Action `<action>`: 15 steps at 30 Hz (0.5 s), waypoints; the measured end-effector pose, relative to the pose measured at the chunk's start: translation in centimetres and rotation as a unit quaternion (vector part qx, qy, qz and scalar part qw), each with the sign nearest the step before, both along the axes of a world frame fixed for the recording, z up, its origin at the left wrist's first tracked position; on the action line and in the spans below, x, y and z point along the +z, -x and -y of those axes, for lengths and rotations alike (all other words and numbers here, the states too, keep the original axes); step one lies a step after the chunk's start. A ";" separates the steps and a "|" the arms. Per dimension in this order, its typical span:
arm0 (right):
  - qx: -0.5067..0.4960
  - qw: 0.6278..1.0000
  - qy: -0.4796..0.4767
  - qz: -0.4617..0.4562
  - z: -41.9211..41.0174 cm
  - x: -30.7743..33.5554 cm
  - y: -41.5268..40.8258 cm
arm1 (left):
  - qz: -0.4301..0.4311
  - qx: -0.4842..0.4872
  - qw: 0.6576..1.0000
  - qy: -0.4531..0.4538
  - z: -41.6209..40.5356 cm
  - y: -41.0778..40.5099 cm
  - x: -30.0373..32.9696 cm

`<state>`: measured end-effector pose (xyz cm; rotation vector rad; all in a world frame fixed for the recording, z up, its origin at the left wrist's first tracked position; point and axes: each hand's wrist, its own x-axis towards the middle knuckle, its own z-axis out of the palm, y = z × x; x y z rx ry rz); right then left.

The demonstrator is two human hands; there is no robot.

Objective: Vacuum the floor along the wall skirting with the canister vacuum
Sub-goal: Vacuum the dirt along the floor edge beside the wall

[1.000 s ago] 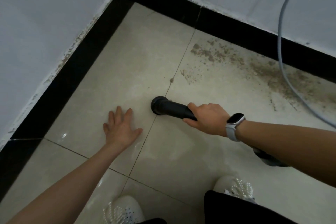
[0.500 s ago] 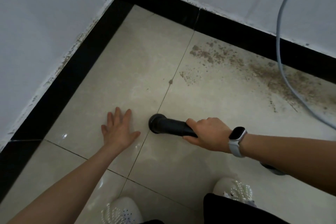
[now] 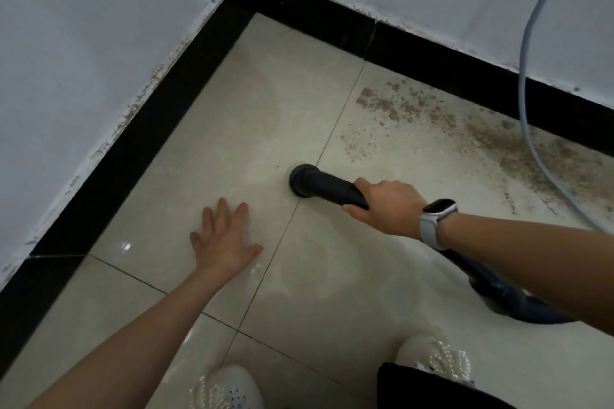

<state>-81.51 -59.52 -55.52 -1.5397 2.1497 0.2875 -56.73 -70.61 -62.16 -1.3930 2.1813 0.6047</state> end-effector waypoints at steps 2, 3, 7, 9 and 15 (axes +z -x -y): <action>0.000 1.000 0.004 -0.015 0.6 0.2 0.4 | 0.002 -0.004 1.000 0.003 0.0 -0.1 0.0; -0.013 1.000 0.011 -0.022 1.1 0.2 0.9 | 0.000 -0.005 1.000 0.004 0.1 -0.2 -0.1; -0.052 0.998 0.033 -0.021 3.2 0.1 1.6 | -0.014 -0.005 1.000 -0.006 0.3 -0.5 -0.2; -0.024 0.999 0.027 0.001 3.3 0.0 -0.6 | -0.035 -0.001 0.999 0.009 0.3 -1.0 -0.1; 0.097 0.994 -0.037 0.044 1.4 0.7 -5.0 | -0.154 0.090 0.980 0.086 1.2 -4.4 0.0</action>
